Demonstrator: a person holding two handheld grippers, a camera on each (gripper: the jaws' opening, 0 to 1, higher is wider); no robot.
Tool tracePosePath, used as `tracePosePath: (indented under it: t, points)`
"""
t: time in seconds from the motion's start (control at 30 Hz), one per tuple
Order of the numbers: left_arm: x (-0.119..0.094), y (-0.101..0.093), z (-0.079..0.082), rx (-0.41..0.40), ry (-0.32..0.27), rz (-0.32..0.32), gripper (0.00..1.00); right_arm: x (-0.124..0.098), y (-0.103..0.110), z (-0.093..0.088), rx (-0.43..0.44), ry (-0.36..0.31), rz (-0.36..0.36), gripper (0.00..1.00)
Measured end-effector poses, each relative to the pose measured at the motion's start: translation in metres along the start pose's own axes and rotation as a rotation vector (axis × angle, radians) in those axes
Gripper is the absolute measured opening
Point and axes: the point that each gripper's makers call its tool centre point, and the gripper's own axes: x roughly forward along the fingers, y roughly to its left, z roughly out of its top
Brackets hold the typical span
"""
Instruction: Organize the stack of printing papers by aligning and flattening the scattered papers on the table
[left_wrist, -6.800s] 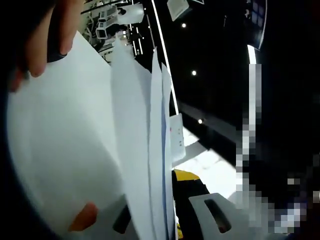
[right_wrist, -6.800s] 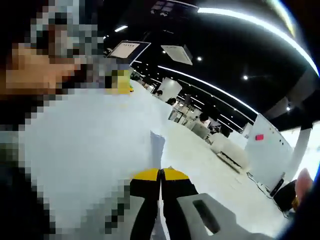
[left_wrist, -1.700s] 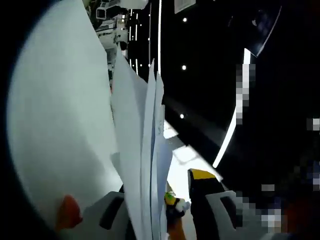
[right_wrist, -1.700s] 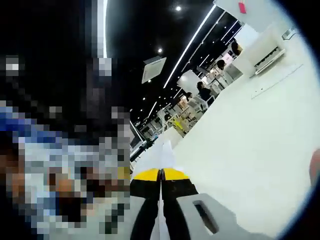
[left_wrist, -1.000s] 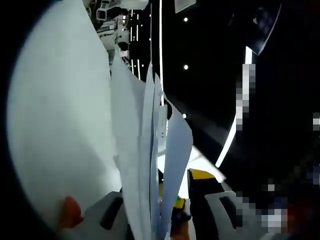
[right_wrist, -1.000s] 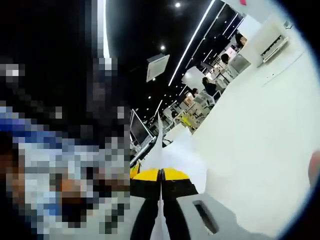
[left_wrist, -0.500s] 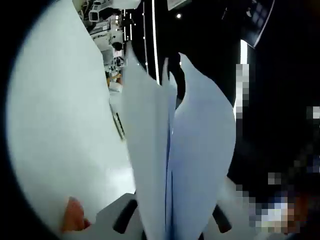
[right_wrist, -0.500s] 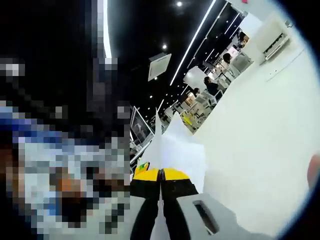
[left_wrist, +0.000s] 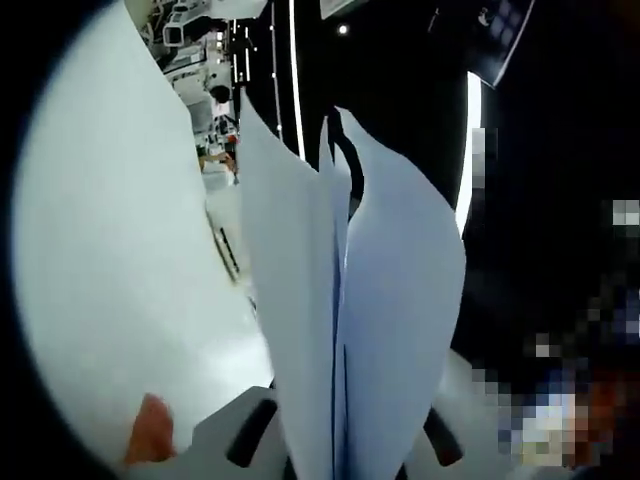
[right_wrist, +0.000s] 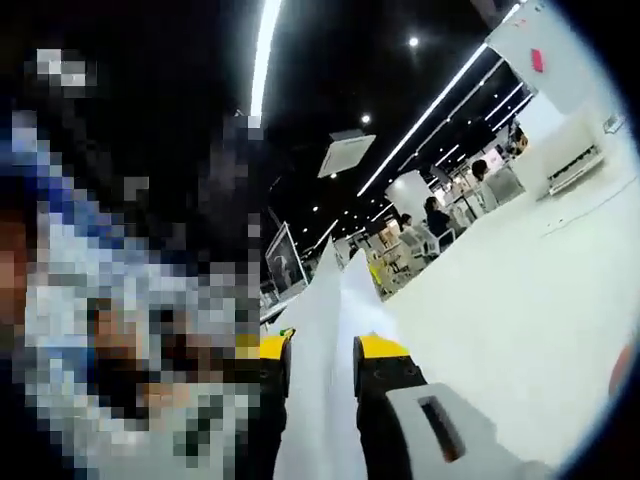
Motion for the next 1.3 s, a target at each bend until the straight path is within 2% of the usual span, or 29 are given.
tracePosePath:
  t: [0.13, 0.2, 0.27, 0.37, 0.43, 0.47, 0.5, 0.57, 0.6, 0.63, 0.67, 0.73, 0.77, 0.83, 0.87, 0.9, 0.93, 1.07, 1.1, 1.2, 1.3]
  points:
    - [0.004, -0.007, 0.001, 0.010, -0.019, -0.036, 0.06, -0.019, 0.016, 0.006, -0.214, -0.025, 0.031, 0.27]
    - [0.005, -0.008, 0.002, 0.010, -0.022, -0.044, 0.06, -0.025, 0.020, 0.005, -0.260, -0.019, 0.027, 0.30]
    - [0.005, -0.009, 0.003, 0.010, -0.024, -0.047, 0.06, -0.026, 0.021, 0.005, -0.271, -0.016, 0.027, 0.42]
    - [0.009, -0.022, 0.005, 0.016, -0.053, -0.086, 0.06, -0.055, 0.034, 0.016, -0.413, -0.039, -0.003, 0.59]
    - [0.011, -0.026, 0.004, 0.019, -0.051, -0.098, 0.06, -0.063, 0.030, 0.010, -0.444, 0.027, -0.039, 0.70]
    - [0.012, -0.027, 0.003, 0.023, -0.048, -0.100, 0.06, -0.065, 0.029, 0.008, -0.448, 0.042, -0.050, 0.71]
    - [0.015, -0.028, 0.001, 0.030, -0.035, -0.099, 0.06, -0.067, 0.023, 0.002, -0.496, 0.090, -0.083, 0.70]
    - [0.017, -0.034, -0.002, 0.032, -0.022, -0.116, 0.06, -0.068, 0.016, 0.000, -0.545, 0.103, -0.126, 0.74]
    - [0.018, -0.037, -0.004, 0.044, -0.006, -0.124, 0.06, -0.067, 0.016, 0.000, -0.527, 0.094, -0.127, 0.83]
    - [0.018, -0.039, -0.006, 0.054, 0.006, -0.130, 0.06, -0.067, 0.016, 0.001, -0.513, 0.080, -0.124, 0.86]
    - [0.020, -0.041, -0.007, 0.059, 0.017, -0.129, 0.06, -0.066, 0.021, 0.003, -0.479, 0.055, -0.094, 0.85]
    - [0.021, -0.047, -0.015, 0.087, 0.054, -0.137, 0.06, -0.063, 0.028, 0.002, -0.406, 0.054, -0.026, 0.74]
    - [0.024, -0.051, -0.019, 0.093, 0.084, -0.145, 0.06, -0.060, 0.030, 0.004, -0.352, 0.062, 0.017, 0.73]
    - [0.028, -0.059, -0.024, 0.120, 0.112, -0.163, 0.06, -0.055, 0.032, 0.012, -0.302, 0.052, 0.055, 0.78]
    - [0.032, -0.069, -0.030, 0.122, 0.154, -0.195, 0.06, -0.051, 0.033, 0.023, -0.252, 0.027, 0.087, 0.82]
    - [0.037, -0.077, -0.033, 0.161, 0.176, -0.215, 0.06, -0.048, 0.031, 0.030, -0.183, 0.031, 0.109, 0.83]
    - [0.038, -0.084, -0.036, 0.177, 0.190, -0.235, 0.06, -0.045, 0.030, 0.034, -0.163, 0.029, 0.123, 0.82]
    - [0.047, -0.108, -0.050, 0.236, 0.266, -0.281, 0.06, -0.036, 0.029, 0.044, -0.141, 0.021, 0.171, 0.81]
    - [0.048, -0.117, -0.052, 0.251, 0.278, -0.317, 0.06, -0.034, 0.028, 0.043, -0.130, 0.032, 0.176, 0.81]
    - [0.053, -0.130, -0.053, 0.286, 0.308, -0.348, 0.06, -0.031, 0.024, 0.043, -0.141, 0.035, 0.176, 0.81]
    - [0.057, -0.140, -0.058, 0.310, 0.356, -0.383, 0.06, -0.028, 0.035, 0.039, -0.091, 0.042, 0.238, 0.80]
